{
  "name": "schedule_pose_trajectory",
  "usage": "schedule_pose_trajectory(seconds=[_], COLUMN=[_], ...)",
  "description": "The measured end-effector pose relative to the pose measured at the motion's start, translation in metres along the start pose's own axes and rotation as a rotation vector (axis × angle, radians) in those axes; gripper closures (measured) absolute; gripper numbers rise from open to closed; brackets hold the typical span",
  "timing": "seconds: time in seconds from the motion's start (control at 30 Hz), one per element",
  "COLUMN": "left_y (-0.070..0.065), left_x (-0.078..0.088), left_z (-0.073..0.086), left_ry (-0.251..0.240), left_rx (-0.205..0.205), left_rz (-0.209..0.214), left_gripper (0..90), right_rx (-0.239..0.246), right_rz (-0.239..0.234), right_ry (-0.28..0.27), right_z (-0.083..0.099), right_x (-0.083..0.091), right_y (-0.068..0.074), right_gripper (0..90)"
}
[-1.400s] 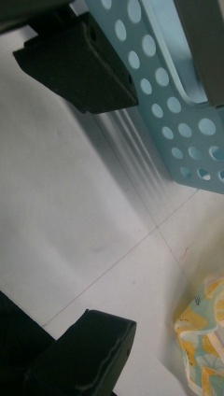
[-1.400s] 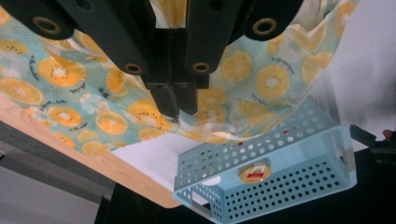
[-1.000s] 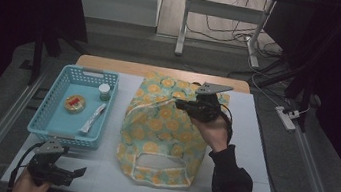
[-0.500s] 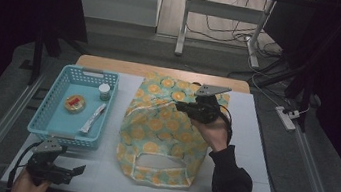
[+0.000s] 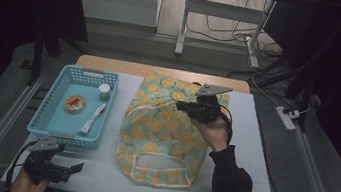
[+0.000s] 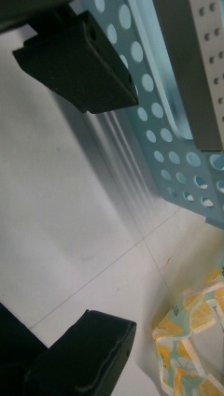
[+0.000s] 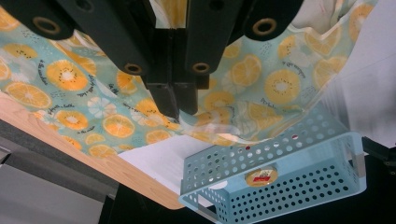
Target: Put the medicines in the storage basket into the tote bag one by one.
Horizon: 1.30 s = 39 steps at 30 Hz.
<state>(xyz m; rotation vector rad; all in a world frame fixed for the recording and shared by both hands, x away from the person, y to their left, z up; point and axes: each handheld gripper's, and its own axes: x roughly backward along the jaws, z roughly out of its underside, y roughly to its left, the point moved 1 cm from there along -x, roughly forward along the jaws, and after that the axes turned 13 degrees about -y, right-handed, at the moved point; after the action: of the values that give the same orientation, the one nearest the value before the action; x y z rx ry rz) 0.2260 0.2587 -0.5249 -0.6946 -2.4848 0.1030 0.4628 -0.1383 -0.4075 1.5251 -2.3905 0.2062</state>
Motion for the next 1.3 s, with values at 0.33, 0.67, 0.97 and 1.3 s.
schedule_pose_trajectory(seconds=[0.33,0.67,0.97,1.3], left_y=[0.001,-0.002,-0.002,0.002], left_x=[0.006,0.013,0.015,0.018], left_z=[-0.007,-0.017,-0.025,-0.033], left_ry=[-0.025,-0.037,-0.077,-0.099], left_rx=[-0.007,-0.028,-0.043,-0.011], left_rz=[0.052,0.073,0.101,0.114], left_gripper=[0.0,0.9,0.0,0.0], right_rx=[-0.006,-0.009,-0.014,-0.015], right_rz=[0.0,0.003,0.002,-0.001], right_ry=[0.0,-0.002,-0.004,-0.006], right_z=[0.001,0.001,0.001,0.001], right_x=[0.001,0.002,0.003,0.004], right_y=[-0.002,-0.004,-0.005,-0.005], right_gripper=[90.0,90.0,90.0,90.0])
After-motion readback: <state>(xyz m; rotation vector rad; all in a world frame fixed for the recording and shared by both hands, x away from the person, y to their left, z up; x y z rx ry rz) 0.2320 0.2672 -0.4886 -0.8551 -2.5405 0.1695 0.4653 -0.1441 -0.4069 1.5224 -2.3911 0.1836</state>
